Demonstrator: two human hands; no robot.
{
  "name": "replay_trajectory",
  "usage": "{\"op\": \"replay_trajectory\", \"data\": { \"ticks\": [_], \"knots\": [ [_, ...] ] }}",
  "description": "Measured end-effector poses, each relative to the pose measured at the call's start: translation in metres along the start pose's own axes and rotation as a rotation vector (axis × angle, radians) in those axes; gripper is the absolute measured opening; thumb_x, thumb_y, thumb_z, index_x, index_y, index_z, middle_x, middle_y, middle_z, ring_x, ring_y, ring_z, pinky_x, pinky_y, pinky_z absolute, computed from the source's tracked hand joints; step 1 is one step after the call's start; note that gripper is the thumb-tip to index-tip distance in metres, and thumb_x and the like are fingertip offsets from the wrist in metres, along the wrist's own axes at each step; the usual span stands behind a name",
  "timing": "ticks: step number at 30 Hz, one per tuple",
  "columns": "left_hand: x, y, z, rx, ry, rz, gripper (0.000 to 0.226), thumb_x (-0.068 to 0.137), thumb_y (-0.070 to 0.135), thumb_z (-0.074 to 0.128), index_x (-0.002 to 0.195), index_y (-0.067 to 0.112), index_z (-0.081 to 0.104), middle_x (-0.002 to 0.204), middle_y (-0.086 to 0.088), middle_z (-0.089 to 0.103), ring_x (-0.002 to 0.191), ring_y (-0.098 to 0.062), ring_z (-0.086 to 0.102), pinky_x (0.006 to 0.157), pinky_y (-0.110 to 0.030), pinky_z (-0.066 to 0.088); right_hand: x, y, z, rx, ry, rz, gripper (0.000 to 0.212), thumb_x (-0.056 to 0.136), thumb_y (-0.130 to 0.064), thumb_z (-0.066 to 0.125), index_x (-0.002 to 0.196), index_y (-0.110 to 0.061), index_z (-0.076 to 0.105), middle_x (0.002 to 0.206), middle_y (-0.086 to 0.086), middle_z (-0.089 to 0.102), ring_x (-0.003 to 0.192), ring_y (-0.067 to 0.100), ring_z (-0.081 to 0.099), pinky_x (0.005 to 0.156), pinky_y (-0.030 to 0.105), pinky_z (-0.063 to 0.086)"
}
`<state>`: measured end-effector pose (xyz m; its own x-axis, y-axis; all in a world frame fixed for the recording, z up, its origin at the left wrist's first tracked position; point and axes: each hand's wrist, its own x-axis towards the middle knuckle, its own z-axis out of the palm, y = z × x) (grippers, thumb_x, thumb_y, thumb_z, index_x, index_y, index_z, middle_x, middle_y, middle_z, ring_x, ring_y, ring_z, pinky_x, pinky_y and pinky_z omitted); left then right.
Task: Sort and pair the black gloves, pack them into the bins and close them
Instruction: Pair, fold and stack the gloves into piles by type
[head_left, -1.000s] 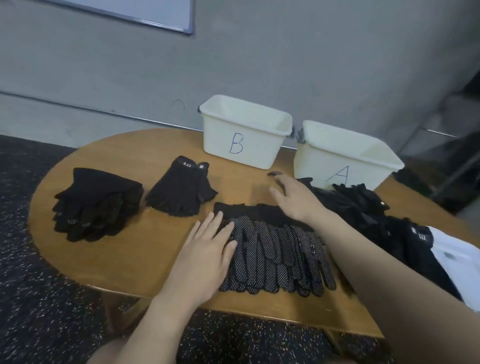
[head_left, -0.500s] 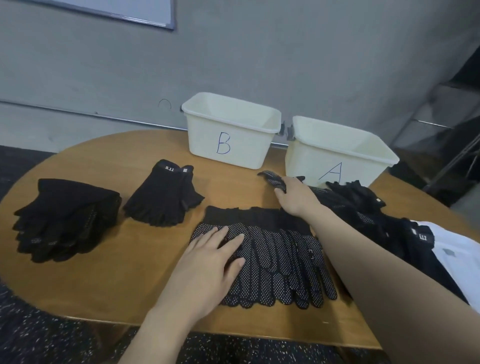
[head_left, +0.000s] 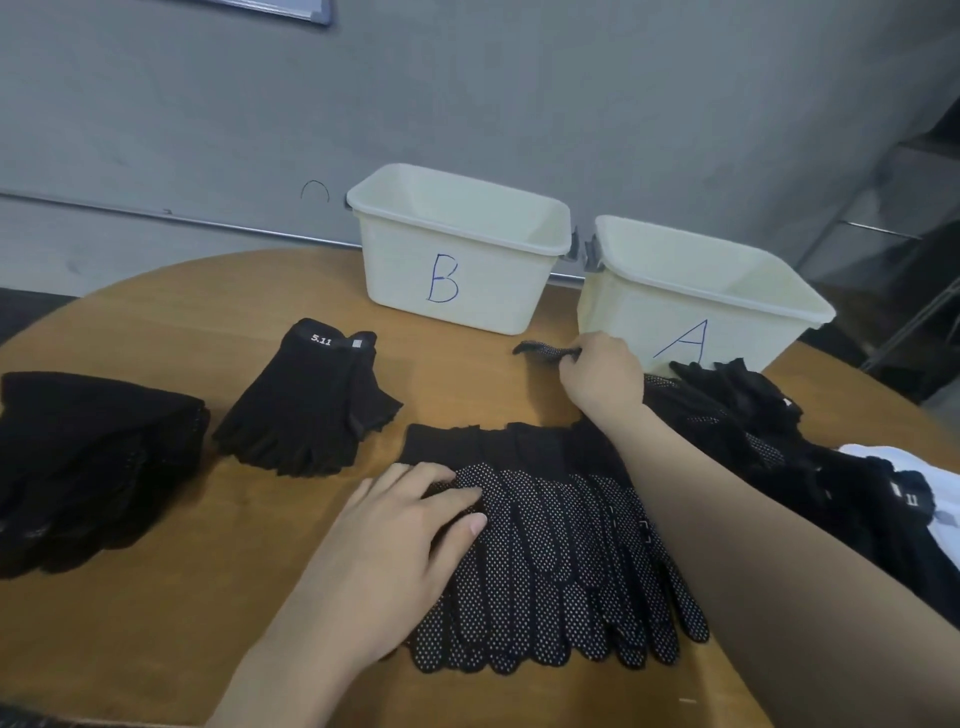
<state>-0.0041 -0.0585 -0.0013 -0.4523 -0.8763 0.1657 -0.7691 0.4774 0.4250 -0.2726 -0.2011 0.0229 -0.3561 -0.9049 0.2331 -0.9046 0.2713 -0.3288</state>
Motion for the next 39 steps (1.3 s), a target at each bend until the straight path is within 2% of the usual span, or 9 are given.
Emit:
{"op": "replay_trajectory", "data": {
  "ticks": [7, 12, 17, 21, 26, 28, 32, 36, 39],
  "knots": [
    [-0.006, -0.001, -0.002, -0.036, -0.004, 0.009, 0.061, 0.1, 0.064, 0.02, 0.145, 0.043, 0.055, 0.143, 0.025, 0.049, 0.134, 0.003, 0.037, 0.115, -0.026, 0.03, -0.01, -0.035, -0.049, 0.515, 0.061, -0.102, 0.017, 0.093, -0.014, 0.058, 0.089, -0.019, 0.075, 0.079, -0.003, 0.069, 0.081, 0.023, 0.064, 0.064, 0.02, 0.048],
    [-0.022, 0.001, -0.002, -0.102, 0.098, 0.019, 0.045, 0.105, 0.052, 0.037, 0.14, 0.037, 0.061, 0.138, 0.022, 0.055, 0.131, 0.0, 0.044, 0.119, -0.027, 0.028, -0.047, -0.066, -0.102, 0.839, 0.014, -0.118, 0.017, 0.094, -0.016, 0.061, 0.081, -0.015, 0.073, 0.078, 0.004, 0.07, 0.069, 0.017, 0.06, 0.064, 0.031, 0.045],
    [-0.042, 0.009, -0.009, -0.583, 0.267, -0.11, 0.05, 0.095, 0.06, 0.054, 0.139, 0.037, 0.06, 0.133, 0.032, 0.057, 0.127, 0.013, 0.049, 0.111, -0.021, 0.041, -0.119, -0.085, -0.124, 1.272, -0.173, -0.138, 0.015, 0.098, -0.014, 0.062, 0.097, -0.011, 0.077, 0.1, 0.017, 0.078, 0.088, 0.026, 0.071, 0.076, 0.035, 0.055],
    [-0.059, 0.017, -0.022, -1.026, 0.147, -0.13, 0.072, 0.076, 0.077, 0.07, 0.139, 0.047, 0.053, 0.134, 0.039, 0.058, 0.127, 0.016, 0.051, 0.105, -0.011, 0.042, -0.176, -0.092, -0.108, 1.476, -0.289, -0.086, 0.017, 0.099, -0.018, 0.062, 0.098, -0.018, 0.079, 0.107, 0.016, 0.077, 0.099, 0.027, 0.075, 0.08, 0.035, 0.059],
    [-0.069, 0.025, -0.022, -1.163, 0.287, -0.183, 0.023, 0.094, 0.034, 0.071, 0.115, 0.04, 0.077, 0.119, 0.015, 0.076, 0.113, -0.005, 0.07, 0.094, -0.02, 0.056, -0.211, -0.083, -0.076, 1.507, -0.306, -0.055, 0.021, 0.103, -0.016, 0.058, 0.105, -0.018, 0.079, 0.113, 0.011, 0.077, 0.107, 0.026, 0.073, 0.088, 0.036, 0.06],
    [-0.067, 0.022, -0.025, -1.184, 0.36, -0.301, 0.021, 0.095, 0.03, 0.072, 0.108, 0.046, 0.077, 0.112, 0.014, 0.078, 0.107, -0.007, 0.073, 0.087, -0.023, 0.058, -0.208, -0.075, -0.073, 1.477, -0.329, 0.001, 0.024, 0.103, -0.015, 0.06, 0.092, -0.022, 0.079, 0.107, 0.011, 0.077, 0.104, 0.026, 0.074, 0.089, 0.039, 0.06],
    [-0.059, 0.01, -0.034, -1.366, 0.508, -0.463, 0.016, 0.096, 0.014, 0.071, 0.109, 0.022, 0.076, 0.108, 0.004, 0.079, 0.104, -0.019, 0.075, 0.079, -0.032, 0.062, -0.195, -0.05, -0.08, 1.306, -0.407, 0.009, 0.035, 0.099, -0.004, 0.061, 0.074, -0.023, 0.074, 0.089, 0.013, 0.076, 0.086, 0.029, 0.076, 0.082, 0.043, 0.059],
    [-0.059, 0.003, -0.045, -1.513, 0.539, -0.356, 0.021, 0.098, 0.009, 0.065, 0.114, 0.013, 0.077, 0.118, -0.006, 0.077, 0.11, -0.022, 0.074, 0.082, -0.025, 0.06, -0.189, -0.026, -0.082, 0.863, -0.25, -0.136, 0.019, 0.095, -0.006, 0.06, 0.084, -0.014, 0.073, 0.082, 0.004, 0.077, 0.079, 0.019, 0.075, 0.087, 0.046, 0.06],
    [-0.065, 0.0, -0.051, -1.509, 0.418, -0.228, 0.02, 0.09, 0.013, 0.073, 0.108, 0.014, 0.081, 0.119, -0.01, 0.076, 0.112, -0.022, 0.073, 0.085, -0.023, 0.058, -0.191, -0.028, -0.087, 0.82, -0.171, -0.24, 0.012, 0.094, -0.014, 0.068, 0.092, -0.023, 0.075, 0.092, -0.005, 0.076, 0.091, 0.011, 0.071, 0.089, 0.026, 0.056]
  ]
}}
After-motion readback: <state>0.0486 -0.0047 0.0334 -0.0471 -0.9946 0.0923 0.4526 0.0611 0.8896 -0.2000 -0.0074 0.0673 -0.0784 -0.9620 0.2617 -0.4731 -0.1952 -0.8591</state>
